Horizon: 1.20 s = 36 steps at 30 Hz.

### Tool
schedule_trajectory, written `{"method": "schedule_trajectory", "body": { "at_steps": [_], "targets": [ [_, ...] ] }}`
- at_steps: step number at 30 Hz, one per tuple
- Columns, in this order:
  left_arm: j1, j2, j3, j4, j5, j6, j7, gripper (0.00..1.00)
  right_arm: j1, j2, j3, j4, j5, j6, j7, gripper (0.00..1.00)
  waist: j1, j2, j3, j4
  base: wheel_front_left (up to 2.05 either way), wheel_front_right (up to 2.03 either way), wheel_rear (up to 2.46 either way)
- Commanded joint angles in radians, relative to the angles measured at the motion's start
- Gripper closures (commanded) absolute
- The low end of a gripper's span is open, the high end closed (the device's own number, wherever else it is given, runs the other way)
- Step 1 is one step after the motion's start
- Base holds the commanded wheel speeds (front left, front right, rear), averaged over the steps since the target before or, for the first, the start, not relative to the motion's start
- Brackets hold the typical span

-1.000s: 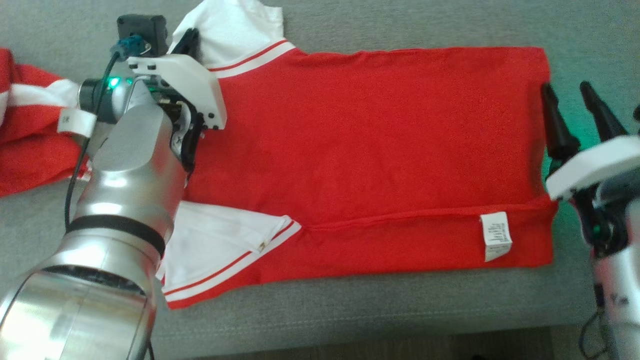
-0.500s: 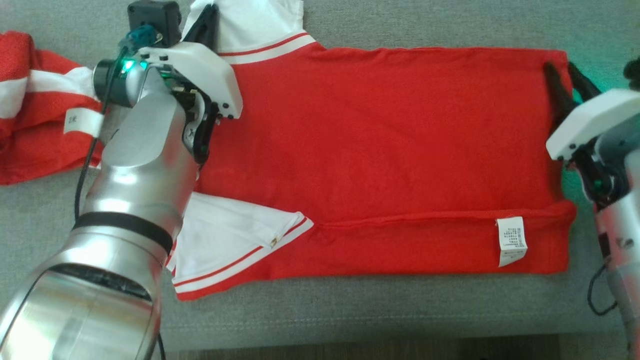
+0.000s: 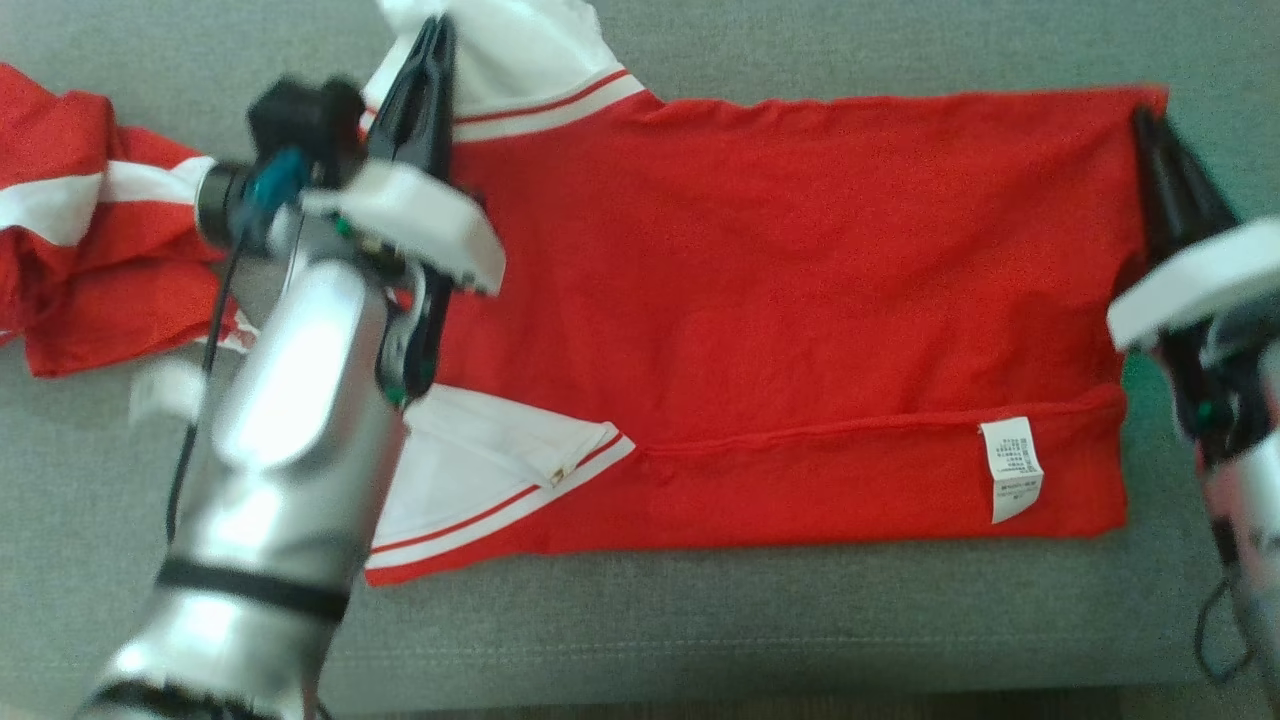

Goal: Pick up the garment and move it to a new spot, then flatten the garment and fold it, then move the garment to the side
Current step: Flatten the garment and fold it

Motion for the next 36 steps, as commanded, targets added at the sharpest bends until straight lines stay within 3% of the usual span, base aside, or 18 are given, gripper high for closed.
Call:
{"method": "schedule_trajectory", "body": {
  "at_steps": [1,10,20,21,22,23,24,25,30,36],
  "targets": [
    [0.006,0.036,0.036,-0.061,0.011,0.006,-0.012,1.0,0.029,-0.018,0.006,-0.042,0.009,0.008,-0.011,1.0,0.0,0.0,-0.009,0.002,0.0,0.0,0.0],
    [0.379,0.045,0.091,-0.398,0.074,0.001,-0.012,1.0,0.253,0.001,-0.052,-0.178,0.024,0.008,0.013,1.0,0.0,0.0,-0.055,0.017,0.0,0.0,0.0],
    [0.595,0.018,0.131,-0.374,0.046,-0.014,-0.012,1.0,0.429,0.065,-0.088,-0.252,-0.027,0.008,0.036,1.0,0.0,0.0,-0.094,0.014,0.0,0.0,0.0],
    [0.602,0.016,0.133,-0.363,0.042,-0.017,-0.012,1.0,0.442,0.073,-0.09,-0.257,-0.032,0.008,0.039,0.88,0.0,0.0,-0.097,0.013,0.0,0.0,0.0],
    [0.609,0.014,0.134,-0.348,0.036,-0.02,-0.012,1.0,0.456,0.079,-0.092,-0.263,-0.039,0.008,0.04,0.59,0.0,0.0,-0.1,0.012,0.0,0.0,0.0],
    [0.615,0.012,0.137,-0.332,0.028,-0.023,-0.012,1.0,0.47,0.087,-0.094,-0.264,-0.045,0.008,0.046,0.12,0.0,0.0,-0.104,0.009,0.0,0.0,0.0],
    [0.62,0.01,0.14,-0.318,0.019,-0.026,-0.012,0.62,0.482,0.093,-0.095,-0.268,-0.05,0.008,0.048,0.0,0.0,0.0,-0.107,0.008,0.0,0.0,0.0],
    [0.622,0.008,0.143,-0.31,0.015,-0.026,-0.012,0.0,0.493,0.099,-0.097,-0.275,-0.055,0.008,0.048,0.0,0.0,0.0,-0.11,0.007,0.0,0.0,0.0],
    [0.645,0.004,0.163,-0.309,0.012,-0.013,-0.012,0.0,0.551,0.121,-0.115,-0.342,-0.111,0.008,0.027,0.0,0.0,0.0,-0.13,0.0,0.0,0.0,0.0],
    [0.698,0.017,0.187,-0.426,0.068,0.033,-0.012,0.0,0.604,0.157,-0.156,-0.486,-0.207,0.008,-0.009,0.0,0.0,0.0,-0.165,-0.01,0.0,0.0,0.0]
  ]
}}
